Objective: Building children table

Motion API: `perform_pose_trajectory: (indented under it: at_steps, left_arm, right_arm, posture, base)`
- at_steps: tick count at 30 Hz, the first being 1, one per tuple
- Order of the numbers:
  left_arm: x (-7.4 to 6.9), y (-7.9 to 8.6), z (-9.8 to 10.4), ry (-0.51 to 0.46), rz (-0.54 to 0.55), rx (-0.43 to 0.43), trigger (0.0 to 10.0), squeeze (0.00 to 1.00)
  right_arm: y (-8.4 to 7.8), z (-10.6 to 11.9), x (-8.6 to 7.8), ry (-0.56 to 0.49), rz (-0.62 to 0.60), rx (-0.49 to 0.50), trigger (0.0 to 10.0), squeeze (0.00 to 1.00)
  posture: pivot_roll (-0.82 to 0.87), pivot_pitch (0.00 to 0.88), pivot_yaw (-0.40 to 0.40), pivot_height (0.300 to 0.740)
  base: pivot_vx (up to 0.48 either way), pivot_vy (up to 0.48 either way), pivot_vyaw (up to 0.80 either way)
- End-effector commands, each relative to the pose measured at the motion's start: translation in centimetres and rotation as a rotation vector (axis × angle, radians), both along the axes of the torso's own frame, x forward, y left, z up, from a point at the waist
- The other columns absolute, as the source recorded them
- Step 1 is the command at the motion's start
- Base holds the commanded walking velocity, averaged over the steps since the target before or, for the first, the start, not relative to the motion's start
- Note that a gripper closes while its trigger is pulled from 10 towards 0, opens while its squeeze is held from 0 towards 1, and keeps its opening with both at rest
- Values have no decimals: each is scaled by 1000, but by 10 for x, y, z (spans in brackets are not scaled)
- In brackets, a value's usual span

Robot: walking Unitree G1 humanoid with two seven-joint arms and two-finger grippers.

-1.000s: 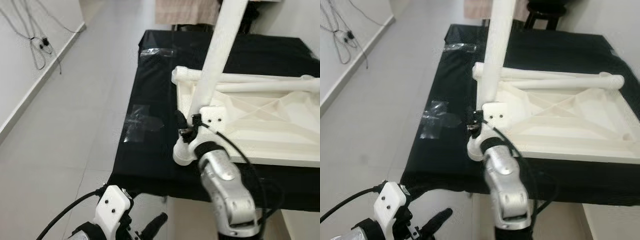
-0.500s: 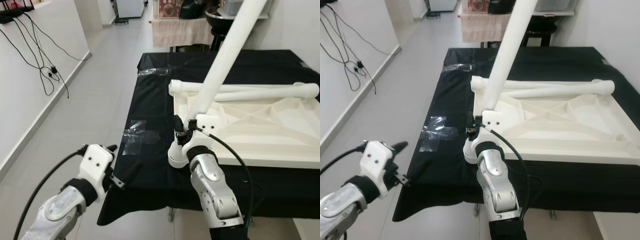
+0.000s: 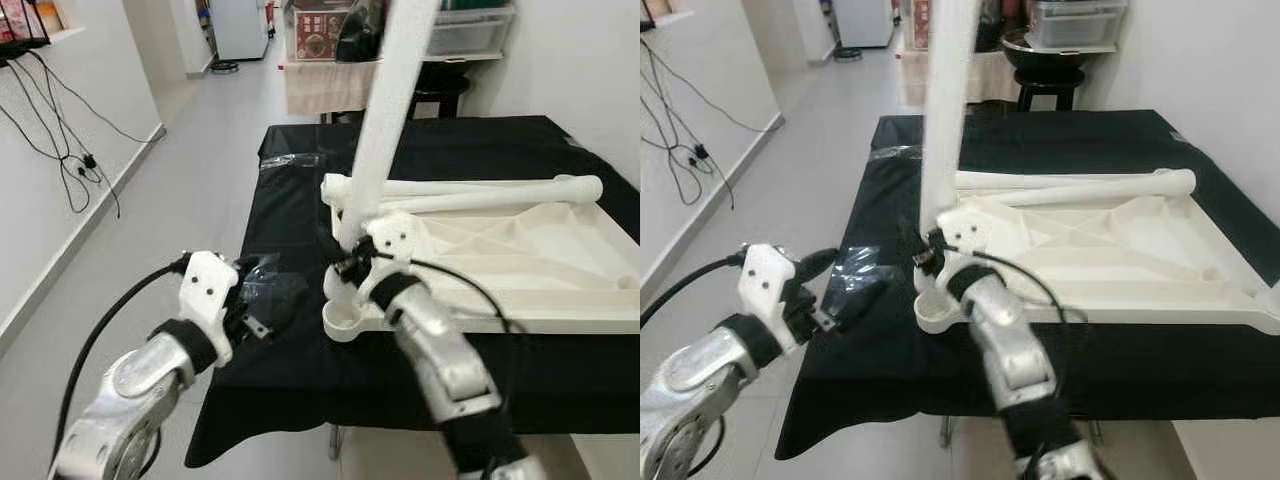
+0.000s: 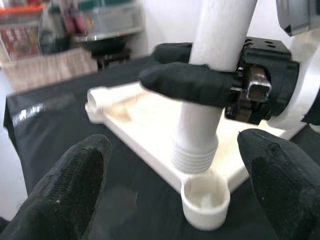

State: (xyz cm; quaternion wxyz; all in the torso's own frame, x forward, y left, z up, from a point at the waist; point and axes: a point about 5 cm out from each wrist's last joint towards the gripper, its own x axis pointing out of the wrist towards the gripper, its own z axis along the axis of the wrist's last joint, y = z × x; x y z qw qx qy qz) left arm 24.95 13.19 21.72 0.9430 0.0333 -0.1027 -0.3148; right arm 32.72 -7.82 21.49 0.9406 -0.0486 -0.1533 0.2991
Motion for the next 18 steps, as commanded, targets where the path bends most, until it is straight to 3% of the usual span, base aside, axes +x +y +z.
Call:
perform_pose_trajectory:
  at_steps: [1,5,6,7,8,9,13,18]
  left_arm:
    - [2,-1,1,6,-6,-16,10000,0]
    - [6,-3,10,-28,-7,-41,10000,0]
    - [10,-5,21,-62,-18,-69,10000,824]
    - [10,-5,21,-62,-18,-69,10000,824]
    - [12,-8,35,-102,-56,-112,10000,1000]
    - [13,-16,62,-184,-130,-184,10000,1000]
    - [13,-18,67,-202,-147,-199,10000,1000]
    - [17,-21,87,-302,-113,-205,10000,1000]
  right_arm:
    - [5,3,-2,-29,43,-34,10000,0]
    - [-1,11,4,-50,19,-50,10000,0]
    - [-3,15,9,-66,-5,-65,10000,0]
    - [-3,15,9,-66,-5,-65,10000,0]
    - [-2,17,14,-72,-38,-95,10000,0]
    - [5,10,23,-71,-85,-183,10000,0]
    - [7,6,24,-66,-93,-206,10000,0]
    - [15,-8,29,-7,-94,-236,10000,0]
  posture:
    - [63,0,22,740]
    - [61,0,13,740]
    - [58,0,7,740]
    - [58,0,7,740]
    - [56,0,0,740]
    - [50,0,-2,740]
    - [50,0,-2,740]
    - [46,0,-8,740]
  base:
    - [0,0,0]
    - [0,0,0]
    - [0,0,0]
    - [0,0,0]
    - [0,0,0]
    - [0,0,0]
    - [0,0,0]
    - [0,0,0]
